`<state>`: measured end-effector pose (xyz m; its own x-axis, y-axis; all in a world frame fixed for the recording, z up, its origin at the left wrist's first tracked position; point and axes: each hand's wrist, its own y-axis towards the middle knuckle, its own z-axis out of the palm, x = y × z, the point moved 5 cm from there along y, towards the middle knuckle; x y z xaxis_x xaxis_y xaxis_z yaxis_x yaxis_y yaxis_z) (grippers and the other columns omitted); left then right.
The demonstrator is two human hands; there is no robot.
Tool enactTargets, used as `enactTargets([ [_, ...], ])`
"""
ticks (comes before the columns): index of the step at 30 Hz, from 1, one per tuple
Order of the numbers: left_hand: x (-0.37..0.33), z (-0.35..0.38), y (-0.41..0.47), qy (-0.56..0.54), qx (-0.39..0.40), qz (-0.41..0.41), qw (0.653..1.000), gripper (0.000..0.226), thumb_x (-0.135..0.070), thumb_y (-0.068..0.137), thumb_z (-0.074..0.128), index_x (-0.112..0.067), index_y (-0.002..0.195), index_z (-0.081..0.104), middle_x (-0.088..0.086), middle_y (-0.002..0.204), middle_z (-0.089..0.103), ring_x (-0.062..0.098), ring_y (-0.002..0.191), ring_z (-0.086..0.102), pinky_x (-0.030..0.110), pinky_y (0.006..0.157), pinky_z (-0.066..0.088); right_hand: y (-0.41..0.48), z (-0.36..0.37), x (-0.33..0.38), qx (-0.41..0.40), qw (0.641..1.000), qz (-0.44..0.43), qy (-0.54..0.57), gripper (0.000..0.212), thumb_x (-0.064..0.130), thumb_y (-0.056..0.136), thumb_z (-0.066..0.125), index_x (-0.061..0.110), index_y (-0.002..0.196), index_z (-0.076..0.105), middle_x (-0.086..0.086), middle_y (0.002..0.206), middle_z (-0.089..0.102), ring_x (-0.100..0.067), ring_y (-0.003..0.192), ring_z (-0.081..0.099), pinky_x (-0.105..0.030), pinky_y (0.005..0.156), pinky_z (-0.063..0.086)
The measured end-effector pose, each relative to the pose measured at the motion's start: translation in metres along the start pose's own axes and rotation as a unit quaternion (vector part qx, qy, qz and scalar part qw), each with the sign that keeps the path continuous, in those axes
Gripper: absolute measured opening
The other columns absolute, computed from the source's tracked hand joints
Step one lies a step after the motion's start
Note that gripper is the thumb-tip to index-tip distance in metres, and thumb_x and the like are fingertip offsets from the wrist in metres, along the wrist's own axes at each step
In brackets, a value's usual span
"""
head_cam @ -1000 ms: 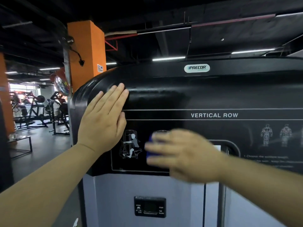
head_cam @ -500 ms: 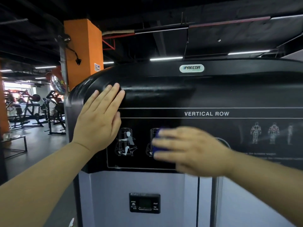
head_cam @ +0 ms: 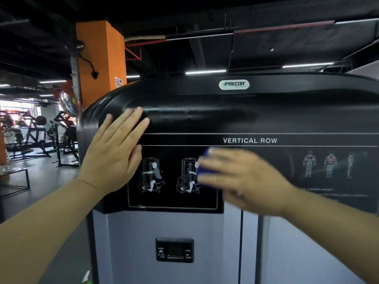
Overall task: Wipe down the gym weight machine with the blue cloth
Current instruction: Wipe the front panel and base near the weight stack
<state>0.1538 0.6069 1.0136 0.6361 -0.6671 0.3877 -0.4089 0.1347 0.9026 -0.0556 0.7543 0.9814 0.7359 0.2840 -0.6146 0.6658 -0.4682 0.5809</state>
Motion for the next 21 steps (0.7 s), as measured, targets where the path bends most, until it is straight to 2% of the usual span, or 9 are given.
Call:
enactTargets([
  [3,0.014,-0.001,-0.016,0.006,-0.018,-0.127,0.992,0.059,-0.029,0.095,0.038,-0.009,0.150,0.032,0.008,0.159,0.028,0.014,0.150,0.014,0.049,0.122,0.000,0.032,-0.035,-0.038,-0.179,0.956,0.228,0.044,0.051,0.012,0.079,0.055,0.017,0.128,0.064,-0.004,0.143,0.052,-0.025,0.136,0.041,-0.029,0.116,0.026],
  [5,0.019,-0.001,-0.025,-0.015,-0.028,-0.190,0.981,0.063,-0.031,0.094,0.037,-0.007,0.151,0.029,0.007,0.160,0.025,0.005,0.150,0.004,0.046,0.122,-0.002,0.053,-0.030,-0.035,-0.225,0.913,0.326,0.096,0.055,0.009,0.075,0.058,0.017,0.129,0.061,-0.001,0.143,0.052,-0.019,0.137,0.038,-0.029,0.118,0.025],
  [7,0.018,-0.001,-0.032,-0.022,-0.027,-0.184,0.982,0.063,-0.029,0.093,0.037,-0.006,0.151,0.029,0.009,0.160,0.024,0.004,0.149,0.001,0.042,0.123,0.001,0.078,-0.010,-0.010,-0.168,0.940,0.277,0.111,0.056,0.006,0.069,0.061,0.014,0.125,0.062,-0.003,0.141,0.054,-0.022,0.137,0.040,-0.036,0.118,0.027],
  [9,0.019,-0.003,-0.040,-0.029,-0.015,-0.174,0.984,0.062,-0.029,0.094,0.036,-0.006,0.152,0.028,0.009,0.160,0.023,0.005,0.150,0.002,0.038,0.123,0.003,0.094,0.017,0.025,-0.048,0.985,0.122,0.108,0.056,0.006,0.068,0.066,0.013,0.123,0.064,-0.006,0.143,0.053,-0.025,0.139,0.040,-0.039,0.117,0.029],
  [11,0.027,-0.006,-0.052,-0.039,-0.003,-0.189,0.981,0.063,-0.030,0.095,0.035,-0.009,0.153,0.026,0.005,0.161,0.022,0.006,0.150,0.005,0.036,0.123,0.003,0.101,0.028,0.035,0.048,0.992,0.030,0.110,0.055,0.007,0.072,0.071,0.014,0.125,0.064,-0.006,0.145,0.052,-0.024,0.140,0.039,-0.038,0.117,0.030],
  [14,0.042,-0.010,-0.068,-0.043,0.015,-0.223,0.974,0.062,-0.036,0.096,0.034,-0.011,0.152,0.028,0.001,0.159,0.026,0.011,0.149,0.015,0.030,0.122,0.002,0.129,0.000,-0.002,-0.046,0.972,0.160,0.168,0.052,0.007,0.078,0.070,0.016,0.129,0.062,-0.003,0.147,0.049,-0.021,0.140,0.039,-0.024,0.116,0.023],
  [16,0.044,-0.012,-0.074,-0.031,0.024,-0.215,0.976,0.060,-0.037,0.097,0.033,-0.010,0.151,0.032,0.004,0.158,0.030,0.016,0.148,0.021,0.035,0.123,0.008,0.152,-0.018,-0.023,-0.123,0.949,0.245,0.158,0.050,0.010,0.084,0.065,0.019,0.133,0.059,0.000,0.150,0.044,-0.019,0.140,0.037,-0.016,0.112,0.021],
  [18,0.042,-0.012,-0.073,-0.034,0.017,-0.205,0.978,0.059,-0.034,0.098,0.033,-0.010,0.151,0.032,0.002,0.158,0.028,0.015,0.148,0.021,0.039,0.122,0.011,0.167,-0.009,-0.014,-0.096,0.961,0.227,0.126,0.052,0.012,0.086,0.064,0.020,0.137,0.056,-0.001,0.152,0.041,-0.021,0.142,0.034,-0.024,0.116,0.023],
  [21,0.037,-0.014,-0.064,-0.051,-0.004,-0.191,0.980,0.057,-0.029,0.098,0.034,-0.011,0.151,0.031,-0.001,0.159,0.024,0.009,0.148,0.015,0.041,0.122,0.012,0.146,0.028,0.035,-0.027,0.995,0.065,0.067,0.055,0.007,0.076,0.069,0.012,0.130,0.062,-0.012,0.145,0.051,-0.032,0.138,0.042,-0.038,0.117,0.023],
])
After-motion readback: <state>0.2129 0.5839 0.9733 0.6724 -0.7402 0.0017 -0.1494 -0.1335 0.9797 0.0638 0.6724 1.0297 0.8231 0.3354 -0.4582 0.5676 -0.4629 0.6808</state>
